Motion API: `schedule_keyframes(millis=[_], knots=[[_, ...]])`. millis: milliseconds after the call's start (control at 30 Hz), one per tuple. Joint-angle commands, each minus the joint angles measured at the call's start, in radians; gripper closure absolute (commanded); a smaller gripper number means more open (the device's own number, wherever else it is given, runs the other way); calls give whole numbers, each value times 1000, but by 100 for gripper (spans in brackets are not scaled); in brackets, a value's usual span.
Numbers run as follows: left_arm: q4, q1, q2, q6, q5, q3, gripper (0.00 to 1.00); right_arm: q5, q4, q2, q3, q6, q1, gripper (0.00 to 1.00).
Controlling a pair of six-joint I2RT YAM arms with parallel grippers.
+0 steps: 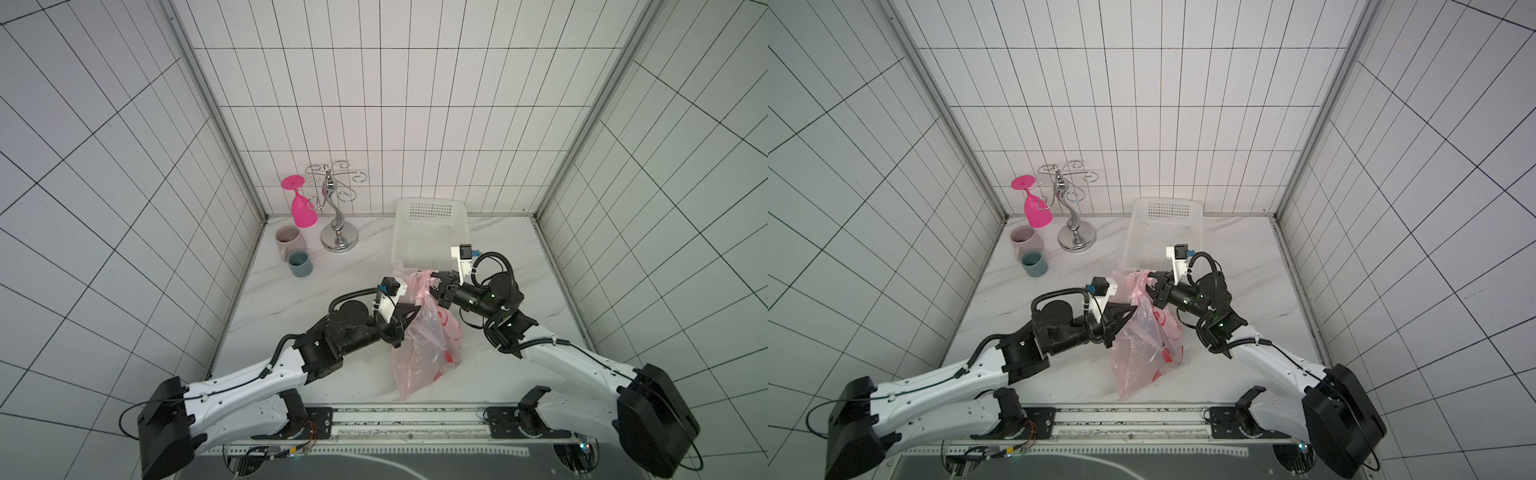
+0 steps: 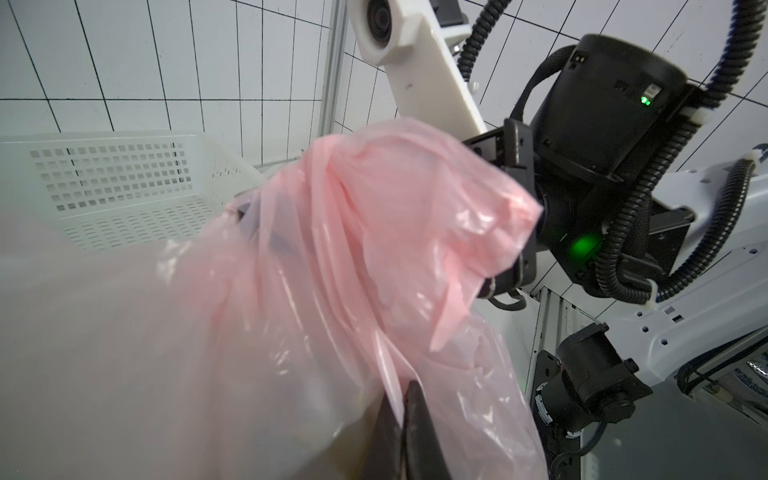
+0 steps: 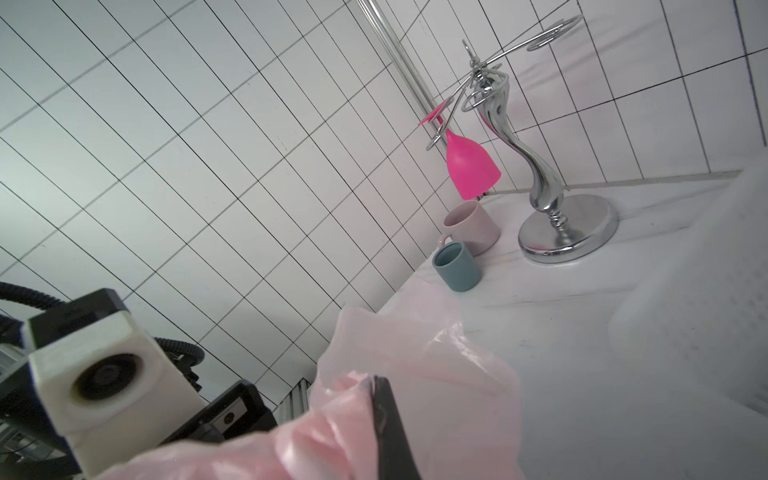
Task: Place the pineapple into a plastic bag & tie a knot
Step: Cross the plastic bag at the center of the board.
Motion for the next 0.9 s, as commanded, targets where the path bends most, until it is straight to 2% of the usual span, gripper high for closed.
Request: schedule_keyframes(millis=[0,133,333,533,733,867], knots=[[-36,-34,-22,26,86,49,100,165,-82,-15,123,-105,-9,100],[-43,-35,-36,36,86,59,100,189,-93,-31,108,-123,-8,100],[-6,-44,10,4,116,31,100,134,164,-43,36,9,-8,100],[92,-54,34,-48,127,-10,100,128,403,-57,0,131,-9,100],[138,-78,41,-55,145,1,100,-2,497,-21,51,228,-21,100],[104,-78,20,-48,95,-5,100,-133,499,5,105,266,-22,100]])
